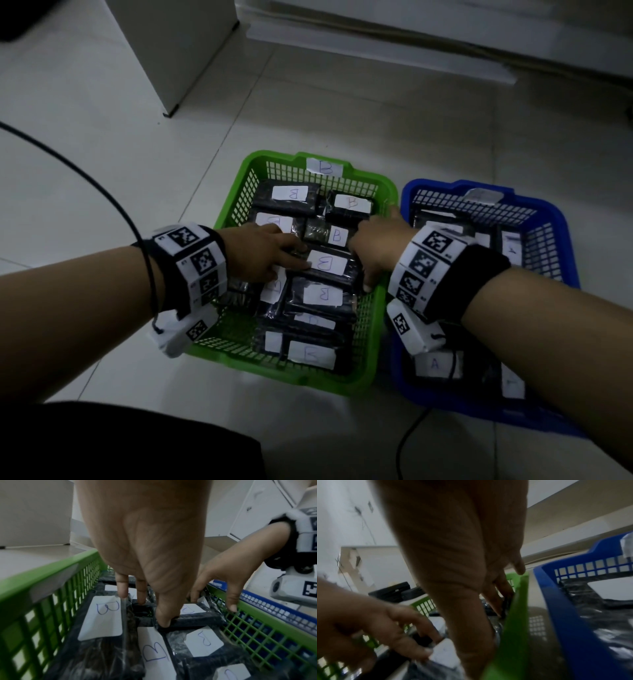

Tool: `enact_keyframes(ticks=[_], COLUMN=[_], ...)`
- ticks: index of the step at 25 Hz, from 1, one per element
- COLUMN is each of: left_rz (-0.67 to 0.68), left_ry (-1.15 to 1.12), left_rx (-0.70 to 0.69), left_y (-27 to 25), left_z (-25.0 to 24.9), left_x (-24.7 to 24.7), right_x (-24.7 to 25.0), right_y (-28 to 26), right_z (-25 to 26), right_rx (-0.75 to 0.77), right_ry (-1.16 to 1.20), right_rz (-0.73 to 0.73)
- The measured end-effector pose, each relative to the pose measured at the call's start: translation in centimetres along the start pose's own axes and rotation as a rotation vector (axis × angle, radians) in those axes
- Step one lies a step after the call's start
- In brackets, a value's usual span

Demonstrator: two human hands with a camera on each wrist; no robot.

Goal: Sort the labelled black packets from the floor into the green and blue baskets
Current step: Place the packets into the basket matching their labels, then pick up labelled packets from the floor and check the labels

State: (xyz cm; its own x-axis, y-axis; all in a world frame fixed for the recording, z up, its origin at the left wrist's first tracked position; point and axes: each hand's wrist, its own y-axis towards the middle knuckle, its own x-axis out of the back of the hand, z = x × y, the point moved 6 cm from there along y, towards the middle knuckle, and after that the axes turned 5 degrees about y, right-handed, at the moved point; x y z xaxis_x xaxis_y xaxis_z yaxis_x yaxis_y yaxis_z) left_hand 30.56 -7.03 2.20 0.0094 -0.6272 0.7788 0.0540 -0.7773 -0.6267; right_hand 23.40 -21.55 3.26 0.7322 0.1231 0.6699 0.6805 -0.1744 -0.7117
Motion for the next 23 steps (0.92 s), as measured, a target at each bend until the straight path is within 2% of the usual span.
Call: enact_keyframes(ticks=[4,10,17,18,21,23], left_rz=[0.001,0.026,0.053,0.054,0.074,0.057], left_ry=[0.062,0.072,0.053,0.052,0.03,-0.043], left_rx=[0.031,0.064,0.047,0.045,0.04,0.025], left_y=[0.3,0.5,0.9,0.9,0.9,0.7], left_z=[-0.4,-0.5,-0.6,-0.6,-0.6,-0.5], left_x=[0.1,0.1,0.1,0.1,0.0,-0.1], right_x=[0.5,0.1,1.3,1.9,3.6,3.1], right_y=[0.1,-0.6,-2.1,-2.4,-3.3,-2.9], right_z=[0.6,-0.3,0.2,0.1,-0.1,0.5], right_rx=[0.091,0.153,0.328,0.336,0.312,0.269], right_ry=[0.039,0.087,0.266,0.29,0.384,0.576], right_rz=[-0.103,-0.052,-0.102,-0.144,-0.395,-0.413])
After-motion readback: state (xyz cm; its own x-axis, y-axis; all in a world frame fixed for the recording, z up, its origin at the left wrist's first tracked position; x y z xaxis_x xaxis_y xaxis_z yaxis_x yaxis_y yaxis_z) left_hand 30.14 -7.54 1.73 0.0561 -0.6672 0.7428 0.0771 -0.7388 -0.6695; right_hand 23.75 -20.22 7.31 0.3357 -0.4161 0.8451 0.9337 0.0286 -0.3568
